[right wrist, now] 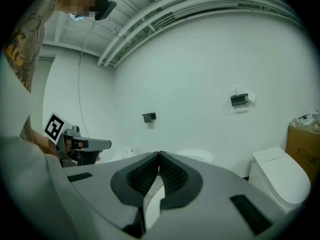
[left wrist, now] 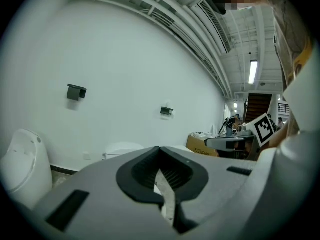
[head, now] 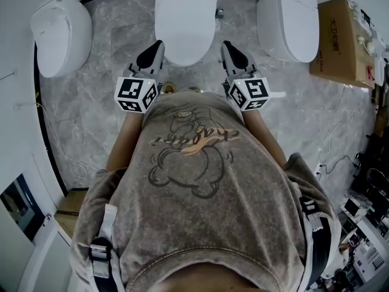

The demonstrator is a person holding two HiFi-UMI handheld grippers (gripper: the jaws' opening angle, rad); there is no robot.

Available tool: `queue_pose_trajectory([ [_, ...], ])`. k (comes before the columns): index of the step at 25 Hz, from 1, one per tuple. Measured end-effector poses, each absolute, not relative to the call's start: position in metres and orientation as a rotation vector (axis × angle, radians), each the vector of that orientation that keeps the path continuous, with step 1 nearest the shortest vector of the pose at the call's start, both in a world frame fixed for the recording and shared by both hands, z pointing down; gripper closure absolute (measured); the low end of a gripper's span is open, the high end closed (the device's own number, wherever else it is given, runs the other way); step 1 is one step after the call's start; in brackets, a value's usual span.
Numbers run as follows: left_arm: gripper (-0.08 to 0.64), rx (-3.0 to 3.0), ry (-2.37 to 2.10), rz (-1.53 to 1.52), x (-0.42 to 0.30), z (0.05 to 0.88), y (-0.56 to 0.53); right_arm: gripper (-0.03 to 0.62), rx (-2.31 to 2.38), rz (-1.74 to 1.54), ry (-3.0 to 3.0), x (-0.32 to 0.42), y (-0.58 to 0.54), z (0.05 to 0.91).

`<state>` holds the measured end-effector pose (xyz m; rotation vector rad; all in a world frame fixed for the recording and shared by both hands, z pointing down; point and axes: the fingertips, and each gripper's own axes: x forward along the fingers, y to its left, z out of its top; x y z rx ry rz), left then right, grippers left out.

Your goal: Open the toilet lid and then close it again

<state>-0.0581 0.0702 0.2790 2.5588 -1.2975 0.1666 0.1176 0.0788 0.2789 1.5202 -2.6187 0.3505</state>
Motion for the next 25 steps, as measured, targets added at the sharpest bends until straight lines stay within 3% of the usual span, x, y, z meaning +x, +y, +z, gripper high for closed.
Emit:
queue_pose_trajectory([
  [25, 0.551, 2.492, -1.322, 0.160, -0.068, 0.279, 0.067, 0.565, 1.498, 0.372, -2.638, 0.112, 0.077, 0.281],
])
